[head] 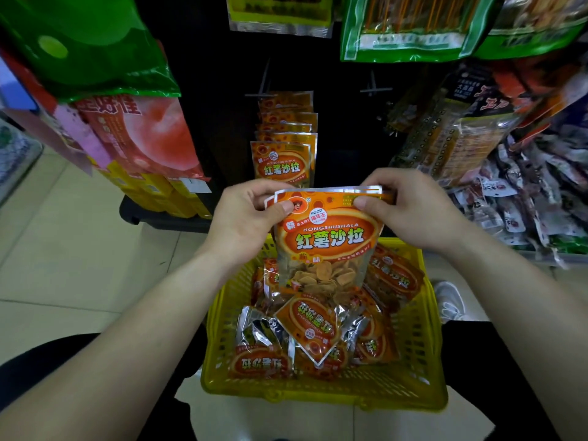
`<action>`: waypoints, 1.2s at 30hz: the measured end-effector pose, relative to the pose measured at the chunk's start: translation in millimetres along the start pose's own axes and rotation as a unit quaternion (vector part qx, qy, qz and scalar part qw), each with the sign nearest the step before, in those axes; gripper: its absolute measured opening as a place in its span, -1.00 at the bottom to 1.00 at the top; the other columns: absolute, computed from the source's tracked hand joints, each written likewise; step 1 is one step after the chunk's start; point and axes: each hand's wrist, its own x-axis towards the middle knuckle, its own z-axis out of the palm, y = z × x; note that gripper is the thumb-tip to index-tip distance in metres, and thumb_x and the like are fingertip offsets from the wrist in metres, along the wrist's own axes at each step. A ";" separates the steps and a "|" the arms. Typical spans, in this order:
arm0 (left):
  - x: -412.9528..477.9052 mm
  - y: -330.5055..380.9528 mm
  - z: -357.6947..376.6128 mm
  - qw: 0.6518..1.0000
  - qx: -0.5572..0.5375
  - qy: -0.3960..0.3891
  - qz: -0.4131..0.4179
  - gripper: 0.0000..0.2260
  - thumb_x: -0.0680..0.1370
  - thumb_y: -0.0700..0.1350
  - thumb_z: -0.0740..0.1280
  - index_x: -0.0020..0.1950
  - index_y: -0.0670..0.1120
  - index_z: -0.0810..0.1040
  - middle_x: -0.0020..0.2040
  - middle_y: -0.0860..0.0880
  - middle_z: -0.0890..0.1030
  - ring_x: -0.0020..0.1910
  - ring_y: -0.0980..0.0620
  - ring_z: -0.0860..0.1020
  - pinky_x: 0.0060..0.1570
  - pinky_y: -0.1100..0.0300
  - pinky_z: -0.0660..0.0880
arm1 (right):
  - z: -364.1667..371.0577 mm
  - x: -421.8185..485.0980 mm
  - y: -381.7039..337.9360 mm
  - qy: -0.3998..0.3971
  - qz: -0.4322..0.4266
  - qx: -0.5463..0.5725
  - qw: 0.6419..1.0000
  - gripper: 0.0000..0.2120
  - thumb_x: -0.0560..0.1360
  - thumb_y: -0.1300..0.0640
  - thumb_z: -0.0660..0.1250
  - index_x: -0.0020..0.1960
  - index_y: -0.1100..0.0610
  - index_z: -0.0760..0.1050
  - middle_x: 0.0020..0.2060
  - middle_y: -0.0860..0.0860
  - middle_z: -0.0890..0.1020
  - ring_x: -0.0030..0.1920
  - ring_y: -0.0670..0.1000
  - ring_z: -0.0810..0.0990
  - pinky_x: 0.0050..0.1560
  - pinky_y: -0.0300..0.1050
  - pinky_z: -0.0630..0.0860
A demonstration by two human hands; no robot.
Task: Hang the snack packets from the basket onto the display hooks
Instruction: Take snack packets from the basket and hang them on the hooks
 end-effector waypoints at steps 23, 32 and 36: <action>3.9 -1.9 -6.4 0.997 0.063 0.032 0.016 -0.89 0.50 -0.08 0.48 -0.05 0.09 0.61 -0.22 0.07 0.72 -0.12 0.11 0.70 -0.04 0.02 0.62 | 4.3 -1.3 -2.1 0.075 0.010 -0.017 0.997 -0.79 0.52 -0.09 0.39 -0.18 0.03 0.57 -0.34 -0.13 0.59 -0.31 -0.22 0.55 -0.43 -0.42 0.28; 2.7 0.3 -5.2 0.998 0.062 0.023 0.014 -0.87 0.52 -0.11 0.47 0.02 0.08 0.62 -0.19 0.07 0.72 -0.07 0.16 0.69 -0.07 0.14 0.59 | 2.8 -1.6 -3.5 0.074 0.025 -0.017 0.997 -0.75 0.50 -0.11 0.41 -0.20 0.05 0.55 -0.35 -0.11 0.59 -0.33 -0.18 0.55 -0.40 -0.30 0.30; 3.8 0.5 -5.7 0.998 0.058 0.023 0.018 -0.86 0.51 -0.13 0.48 0.00 0.09 0.63 -0.20 0.07 0.72 -0.08 0.15 0.69 -0.07 0.14 0.59 | 3.5 -1.7 -4.3 0.074 0.030 -0.005 0.997 -0.75 0.50 -0.09 0.43 -0.18 0.09 0.57 -0.32 -0.07 0.62 -0.30 -0.13 0.58 -0.37 -0.22 0.36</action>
